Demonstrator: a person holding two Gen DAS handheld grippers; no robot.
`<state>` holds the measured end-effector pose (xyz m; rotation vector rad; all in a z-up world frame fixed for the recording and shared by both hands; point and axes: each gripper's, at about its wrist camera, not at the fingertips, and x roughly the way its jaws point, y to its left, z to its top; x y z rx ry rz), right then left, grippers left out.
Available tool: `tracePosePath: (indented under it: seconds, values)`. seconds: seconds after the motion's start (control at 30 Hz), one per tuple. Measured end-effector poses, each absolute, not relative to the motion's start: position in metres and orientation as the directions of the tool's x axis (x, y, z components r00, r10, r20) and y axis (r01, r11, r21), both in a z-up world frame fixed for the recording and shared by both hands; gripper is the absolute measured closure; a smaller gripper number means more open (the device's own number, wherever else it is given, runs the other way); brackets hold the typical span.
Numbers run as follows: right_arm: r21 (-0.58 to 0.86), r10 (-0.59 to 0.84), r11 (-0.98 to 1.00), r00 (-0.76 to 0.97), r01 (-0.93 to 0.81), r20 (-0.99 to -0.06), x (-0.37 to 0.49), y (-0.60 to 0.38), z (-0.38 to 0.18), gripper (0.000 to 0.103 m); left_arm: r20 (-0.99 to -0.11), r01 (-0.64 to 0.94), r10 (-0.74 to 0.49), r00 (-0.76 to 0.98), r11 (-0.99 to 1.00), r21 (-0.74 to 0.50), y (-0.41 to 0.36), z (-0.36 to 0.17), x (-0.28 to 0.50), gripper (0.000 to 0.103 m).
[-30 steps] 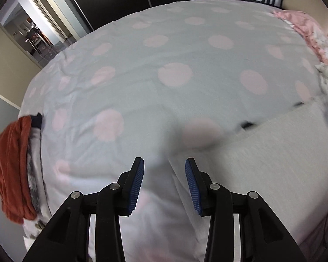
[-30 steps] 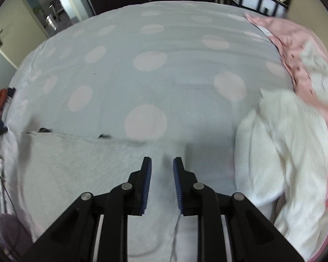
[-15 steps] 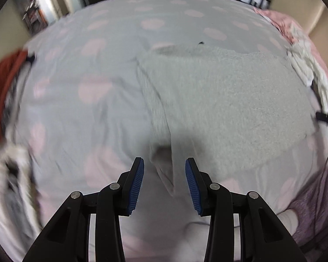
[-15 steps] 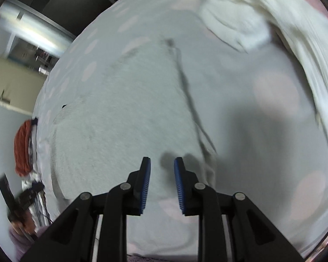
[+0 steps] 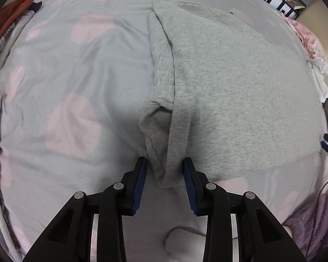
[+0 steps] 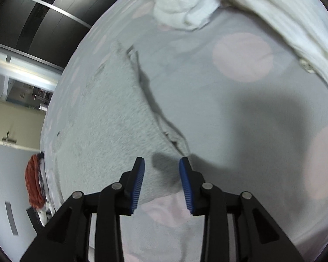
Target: Fold clothes
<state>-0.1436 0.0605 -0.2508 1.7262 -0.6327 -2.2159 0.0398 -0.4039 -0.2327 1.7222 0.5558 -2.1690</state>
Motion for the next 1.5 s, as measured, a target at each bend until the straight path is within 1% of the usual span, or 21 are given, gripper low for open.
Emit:
tracePosePath:
  seconds: [0.03, 0.07, 0.17, 0.3, 0.33, 0.4, 0.43, 0.47, 0.53, 0.57, 0.6, 0.83, 0.9, 0.93, 0.97, 1.07, 1.2, 1.4, 1.5]
  values:
    - [0.453, -0.419, -0.888, -0.265, -0.080, -0.868, -0.142, 0.063, -0.251, 0.070, -0.975, 0.474, -0.018, -0.219, -0.876, -0.090, -0.403, -0.232, 0.040, 0.067]
    - [0.447, -0.410, -0.889, -0.267, -0.098, -0.872, -0.141, 0.066, -0.252, 0.070, -0.976, 0.479, -0.030, -0.216, -0.874, -0.079, -0.402, -0.231, 0.042, 0.067]
    - [0.497, -0.449, -0.858, -0.279, -0.131, -0.849, -0.138, 0.073, -0.252, 0.070, -0.975, 0.524, -0.050, -0.215, -0.849, -0.072, -0.407, -0.226, 0.048, 0.067]
    - [0.492, -0.446, -0.864, -0.290, -0.108, -0.847, -0.135, 0.067, -0.248, 0.070, -0.966, 0.579, -0.043, -0.255, -0.807, -0.117, -0.416, -0.213, 0.059, 0.066]
    - [0.490, -0.445, -0.866, -0.295, -0.101, -0.846, -0.134, 0.065, -0.246, 0.070, -0.965, 0.589, -0.060, -0.257, -0.801, -0.107, -0.417, -0.210, 0.062, 0.066]
    - [0.492, -0.445, -0.866, -0.311, -0.089, -0.840, -0.133, 0.063, -0.241, 0.070, -0.957, 0.618, -0.171, -0.236, -0.786, -0.012, -0.419, -0.200, 0.066, 0.066]
    - [0.493, -0.446, -0.866, -0.322, -0.082, -0.835, -0.133, 0.064, -0.238, 0.070, -0.950, 0.632, -0.203, -0.237, -0.775, 0.008, -0.421, -0.195, 0.069, 0.066]
    - [0.495, -0.447, -0.866, -0.332, -0.075, -0.831, -0.133, 0.065, -0.235, 0.070, -0.947, 0.644, -0.181, -0.265, -0.764, -0.034, -0.426, -0.191, 0.071, 0.066]
    - [0.498, -0.454, -0.865, -0.335, -0.055, -0.826, -0.135, 0.061, -0.232, 0.070, -0.941, 0.648, -0.092, -0.327, -0.747, -0.152, -0.433, -0.187, 0.073, 0.066]
    - [0.500, -0.458, -0.865, -0.334, -0.045, -0.824, -0.136, 0.059, -0.231, 0.070, -0.934, 0.646, -0.070, -0.350, -0.740, -0.186, -0.436, -0.185, 0.072, 0.066]
    - [0.497, -0.461, -0.867, -0.331, -0.030, -0.823, -0.138, 0.059, -0.228, 0.070, -0.930, 0.641, -0.067, -0.361, -0.742, -0.195, -0.436, -0.182, 0.069, 0.066]
    - [0.432, -0.434, -0.898, -0.304, 0.078, -0.848, -0.170, 0.039, -0.209, 0.069, -0.910, 0.572, -0.111, -0.399, -0.806, -0.153, -0.448, -0.159, 0.021, 0.066]
    - [0.416, -0.426, -0.904, -0.306, 0.102, -0.851, -0.183, 0.029, -0.204, 0.063, -0.902, 0.565, -0.107, -0.418, -0.808, -0.166, -0.455, -0.161, 0.011, 0.066]
    - [0.409, -0.425, -0.905, -0.311, 0.116, -0.850, -0.188, 0.024, -0.202, 0.059, -0.898, 0.564, -0.101, -0.429, -0.806, -0.179, -0.460, -0.163, 0.005, 0.066]
    - [0.401, -0.422, -0.907, -0.315, 0.132, -0.850, -0.196, 0.019, -0.200, 0.057, -0.891, 0.565, -0.092, -0.445, -0.800, -0.200, -0.464, -0.167, 0.002, 0.066]
    - [0.366, -0.391, -0.921, -0.318, 0.137, -0.864, -0.218, 0.009, -0.202, 0.057, -0.886, 0.569, -0.070, -0.458, -0.789, -0.232, -0.475, -0.186, -0.004, 0.066]
    - [0.350, -0.377, -0.926, -0.304, 0.140, -0.875, -0.250, -0.002, -0.216, 0.057, -0.909, 0.561, -0.077, -0.408, -0.808, -0.183, -0.486, -0.211, -0.005, 0.066]
    - [0.384, -0.403, -0.915, -0.297, 0.123, -0.866, -0.285, -0.008, -0.236, 0.057, -0.904, 0.553, -0.061, -0.422, -0.808, -0.204, -0.502, -0.217, -0.008, 0.066]
    - [0.375, -0.393, -0.919, -0.305, 0.119, -0.867, -0.290, -0.011, -0.243, 0.057, -0.904, 0.545, -0.074, -0.420, -0.818, -0.186, -0.502, -0.218, -0.011, 0.066]
